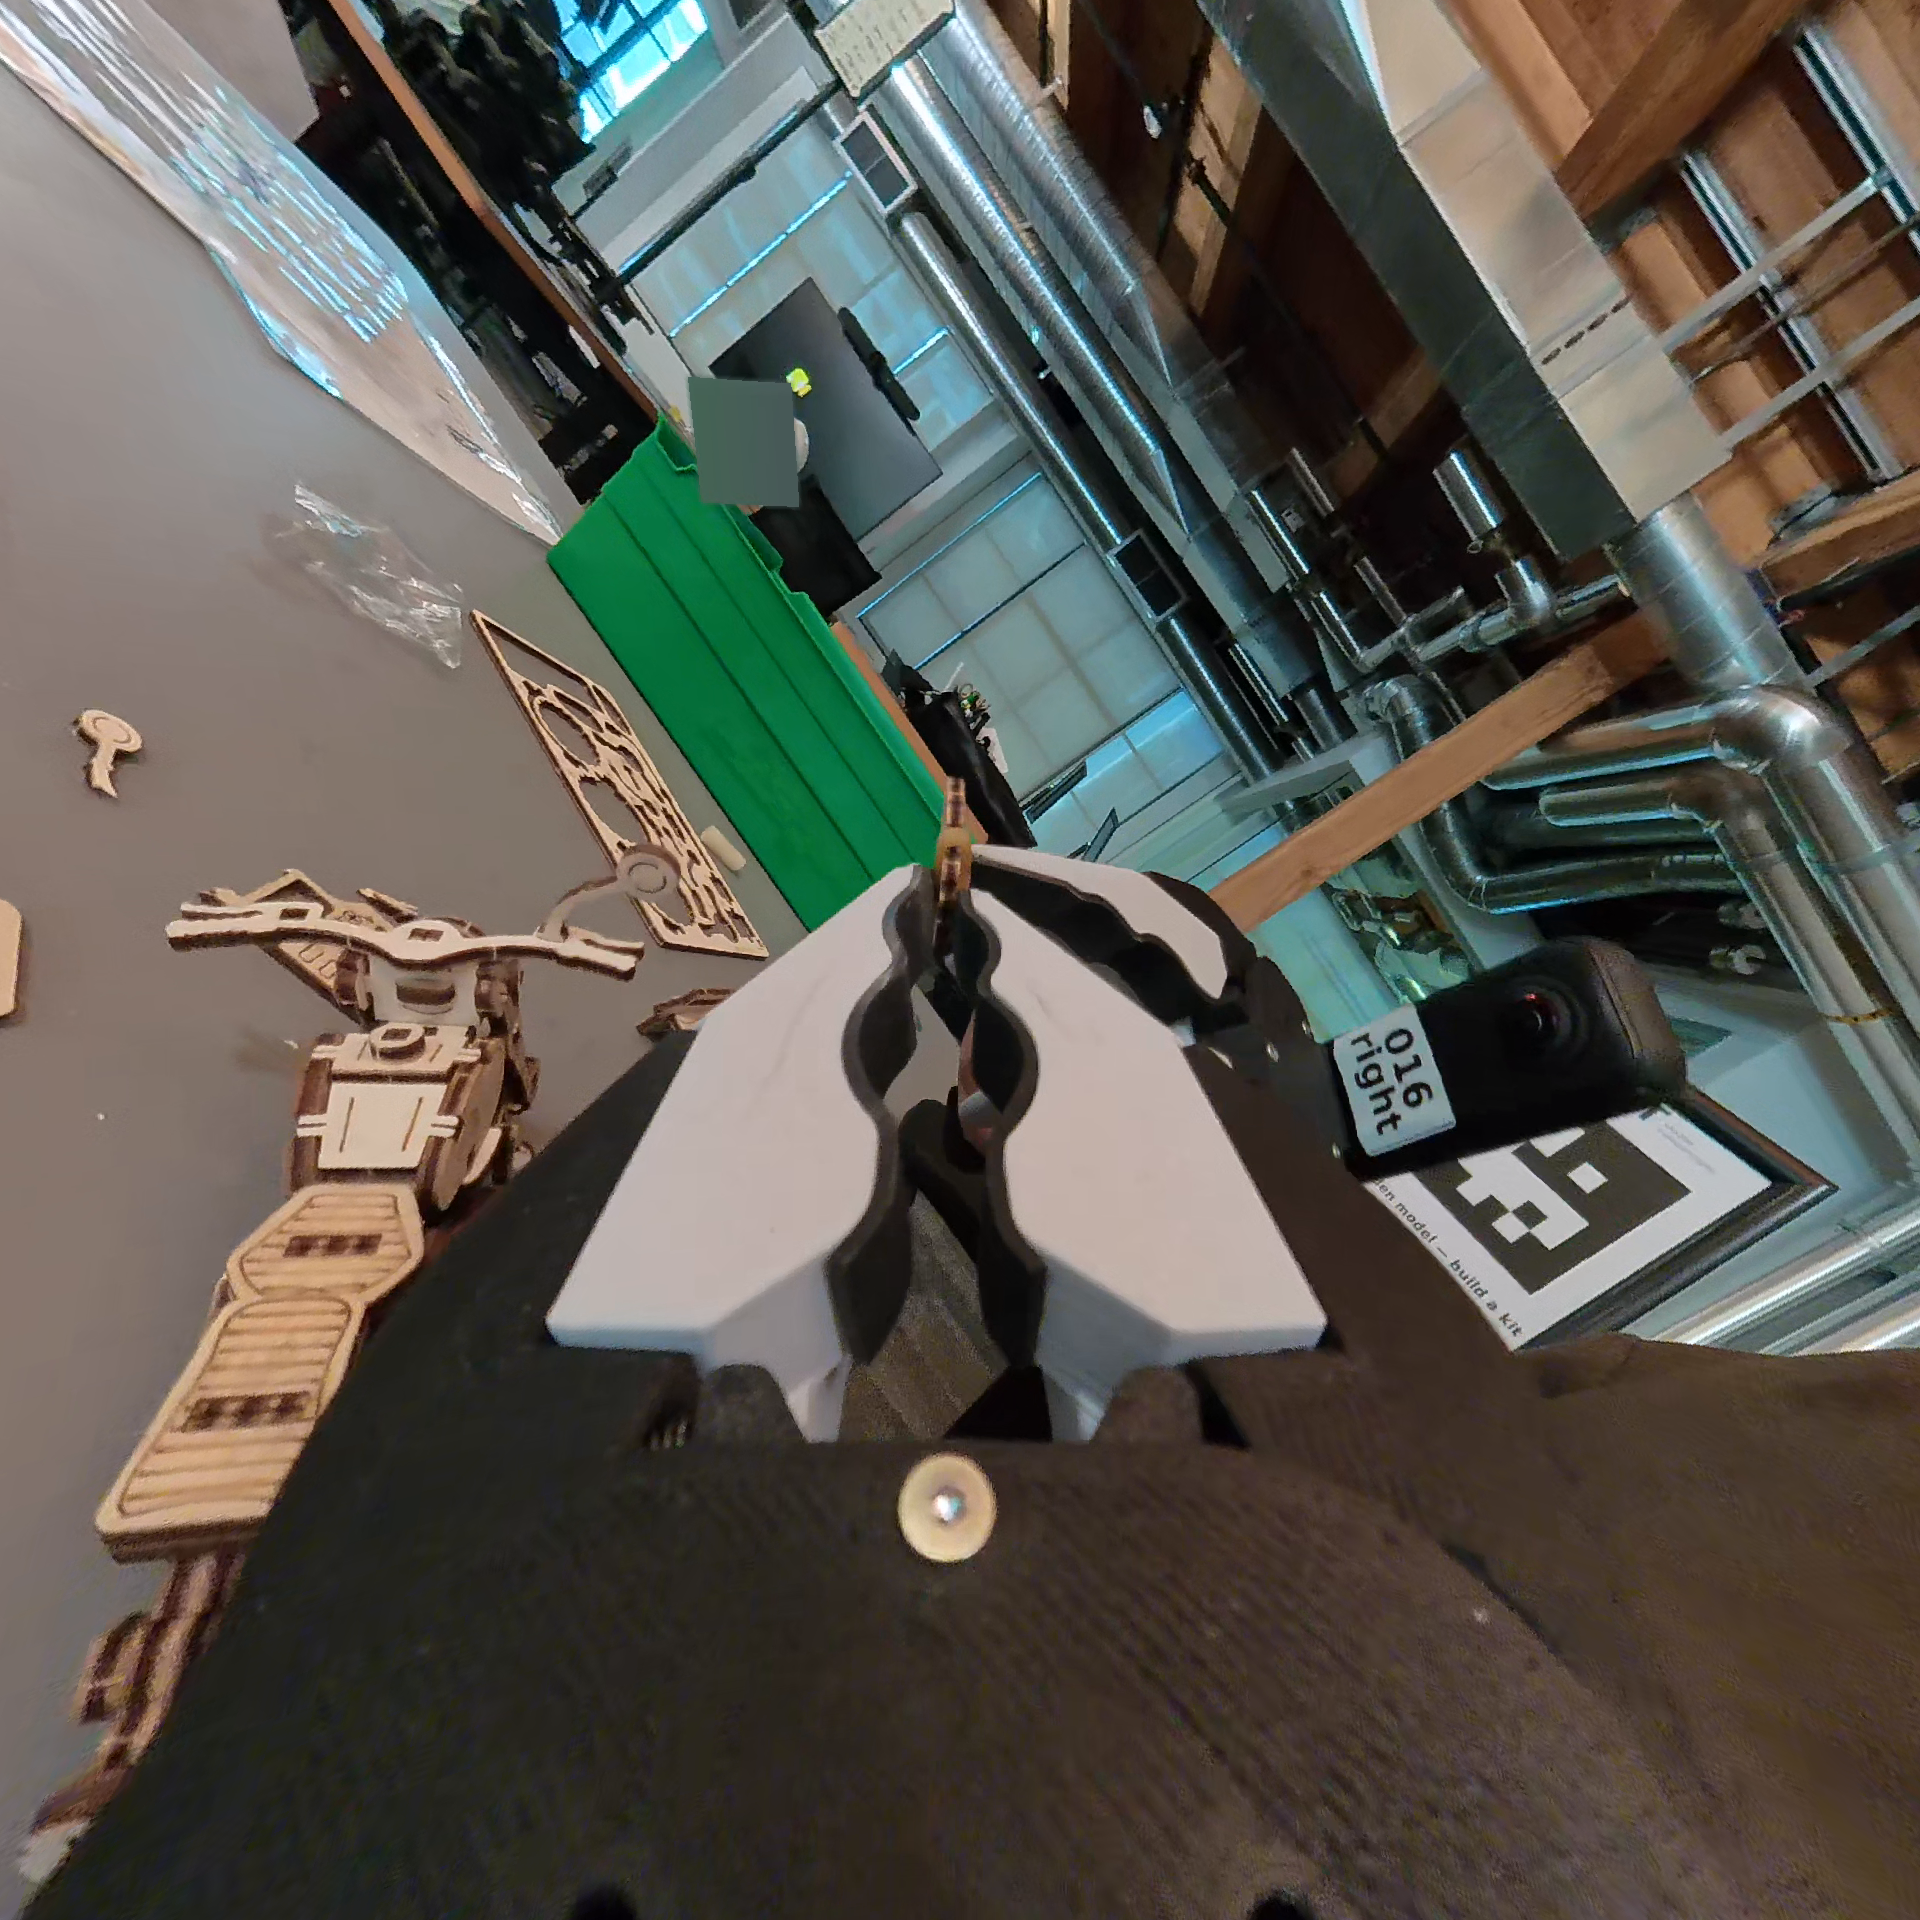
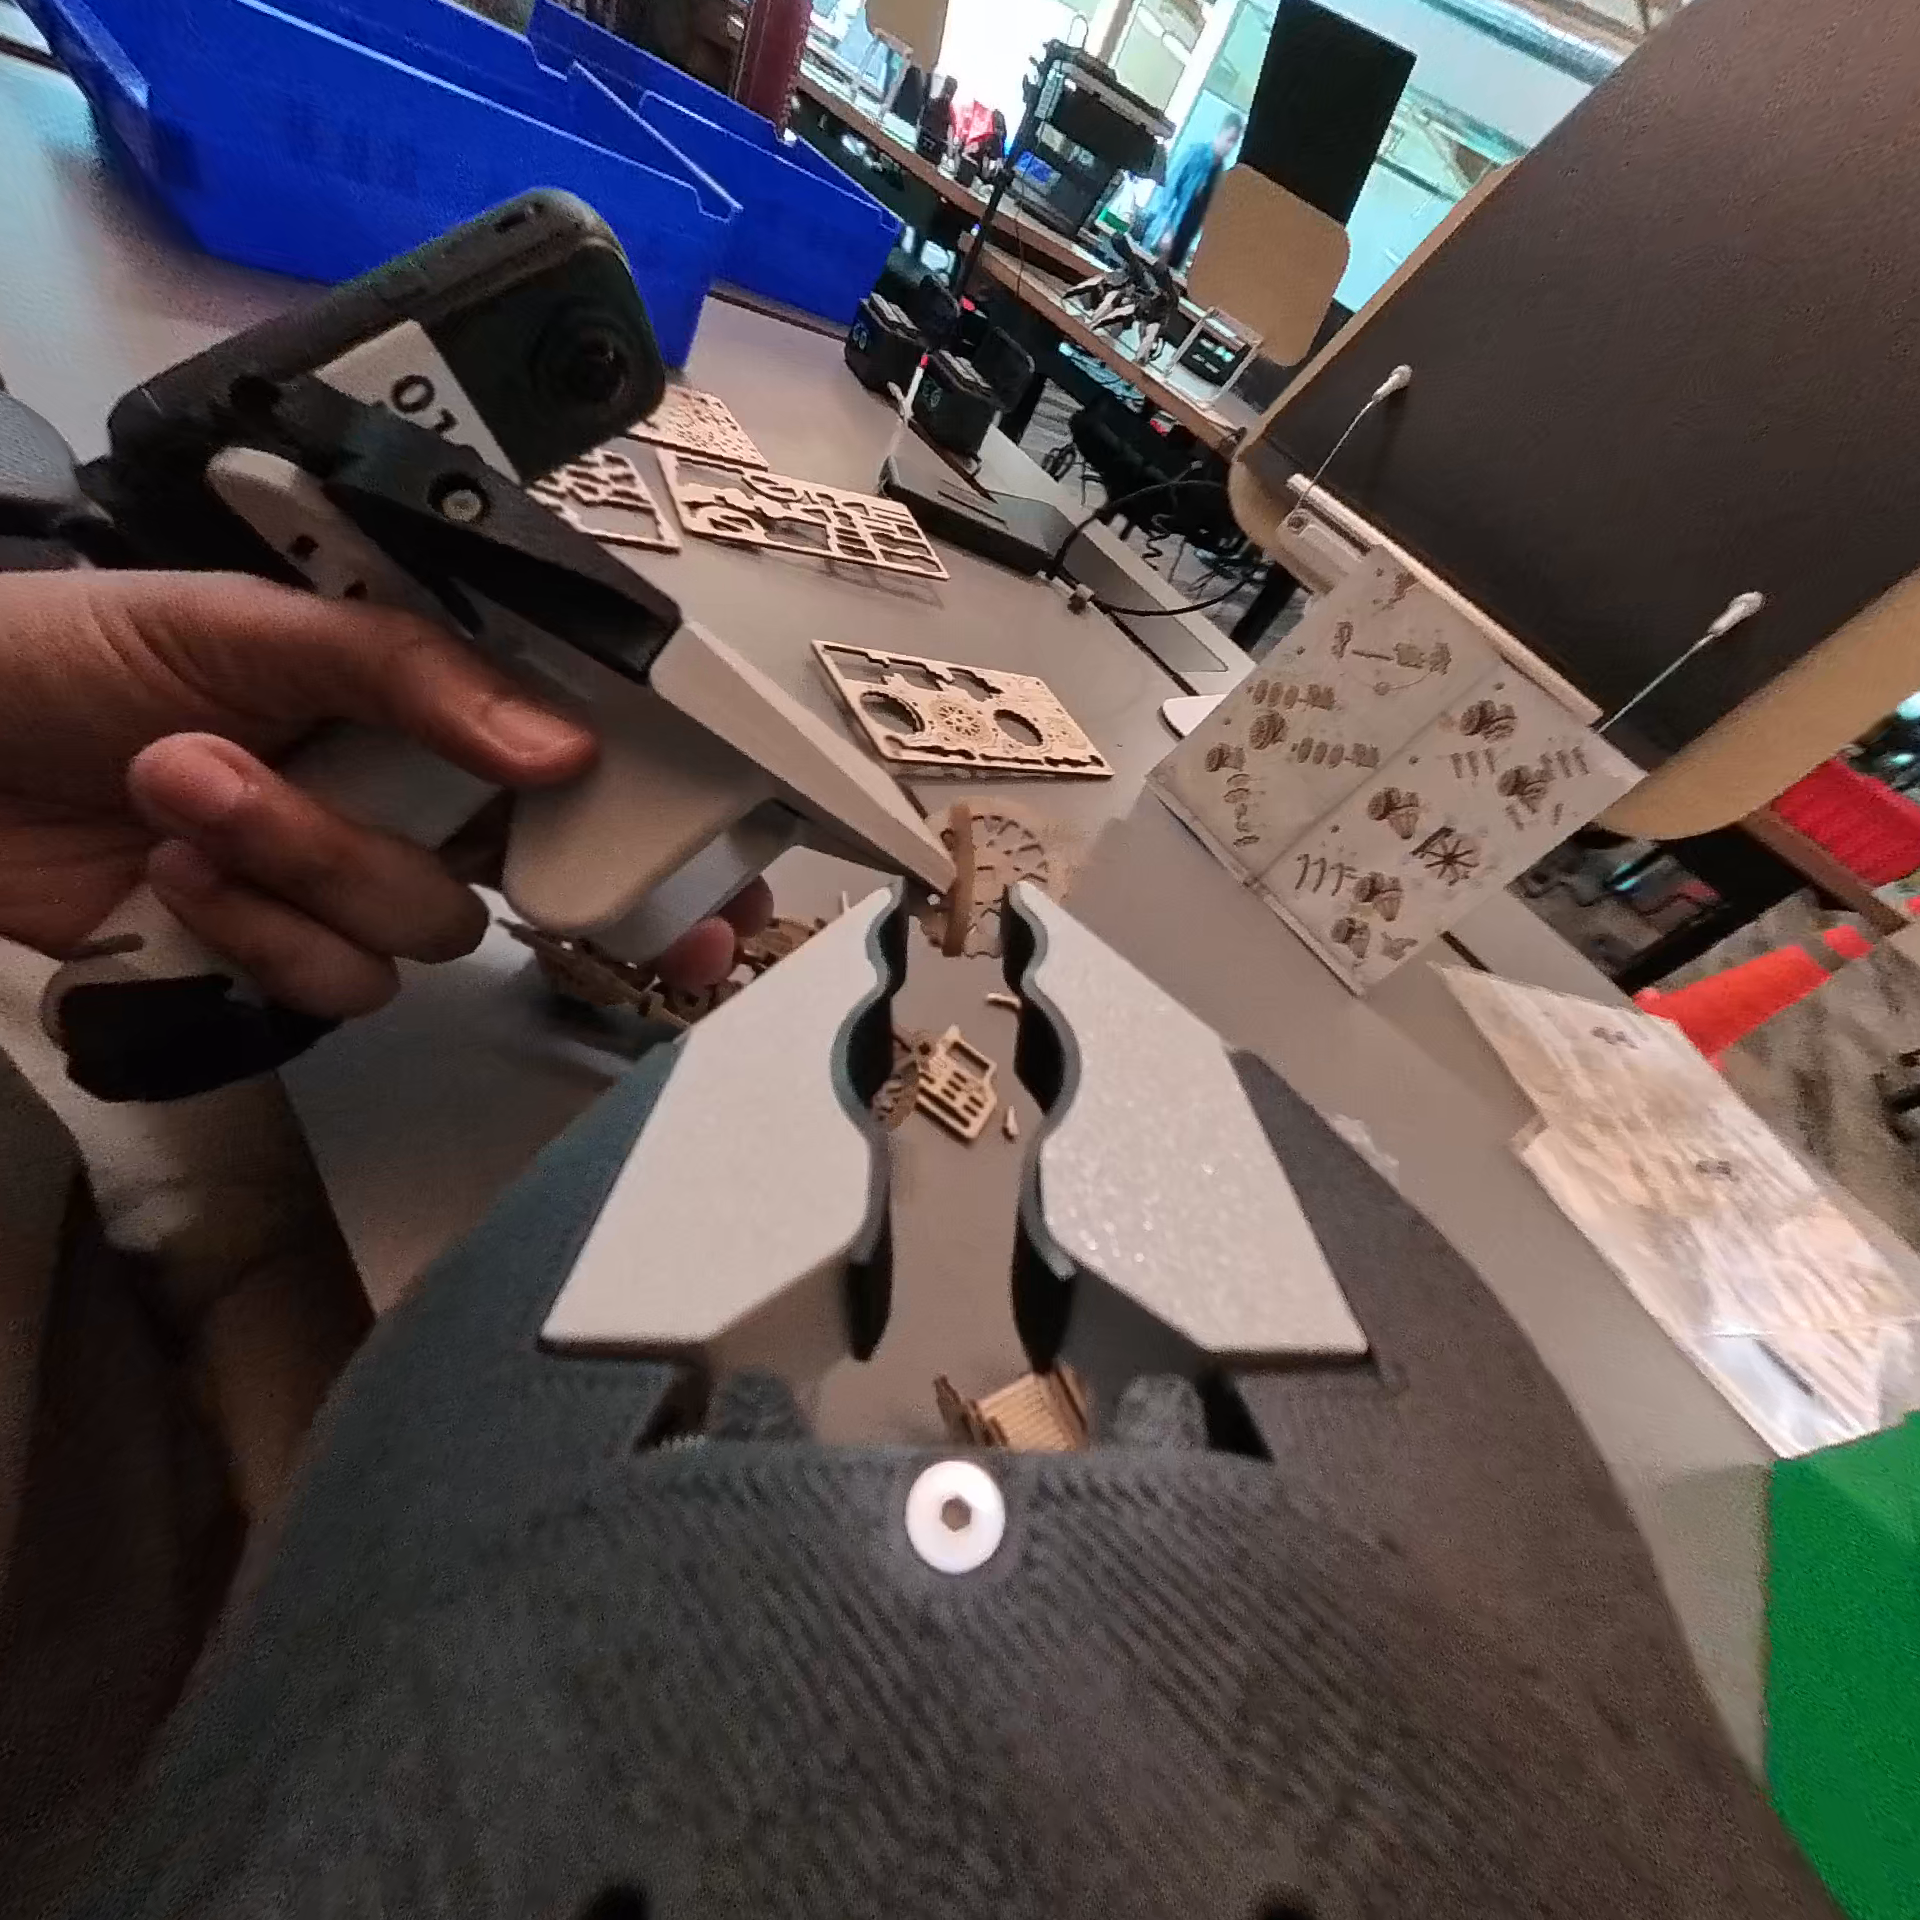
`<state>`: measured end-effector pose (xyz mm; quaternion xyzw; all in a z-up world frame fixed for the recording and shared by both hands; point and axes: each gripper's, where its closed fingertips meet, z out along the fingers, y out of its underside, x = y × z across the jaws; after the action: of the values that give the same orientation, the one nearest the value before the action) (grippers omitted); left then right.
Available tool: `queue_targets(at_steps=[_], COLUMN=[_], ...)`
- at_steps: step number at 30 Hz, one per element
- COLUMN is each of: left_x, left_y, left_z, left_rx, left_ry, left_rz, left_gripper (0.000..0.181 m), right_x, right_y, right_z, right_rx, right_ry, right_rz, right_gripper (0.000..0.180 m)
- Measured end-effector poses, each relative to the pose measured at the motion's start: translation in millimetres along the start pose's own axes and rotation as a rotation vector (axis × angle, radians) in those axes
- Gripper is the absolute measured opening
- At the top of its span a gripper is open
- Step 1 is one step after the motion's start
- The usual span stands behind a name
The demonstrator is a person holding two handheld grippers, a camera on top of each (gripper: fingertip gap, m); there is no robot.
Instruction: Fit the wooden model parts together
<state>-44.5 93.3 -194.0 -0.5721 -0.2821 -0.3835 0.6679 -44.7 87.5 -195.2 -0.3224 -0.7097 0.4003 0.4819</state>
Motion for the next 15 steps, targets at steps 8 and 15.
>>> queue_targets(at_steps=[8,15], left_x=[0.5,-2.8], left_y=[2.6,4.0], left_z=[0.9,1.0], left_rx=[-0.024,-0.03], left_ry=[0.008,-0.01], left_rz=[0.006,0.015], left_gripper=[0.0,0.001], right_x=[2.2,3.2], right_y=[2.5,6.8], right_z=[-3.9,-1.8], right_rx=[0.004,-0.041], right_ry=[-0.054,0.027], right_rz=[0.042,-0.138], right_gripper=[0.009,0.005])
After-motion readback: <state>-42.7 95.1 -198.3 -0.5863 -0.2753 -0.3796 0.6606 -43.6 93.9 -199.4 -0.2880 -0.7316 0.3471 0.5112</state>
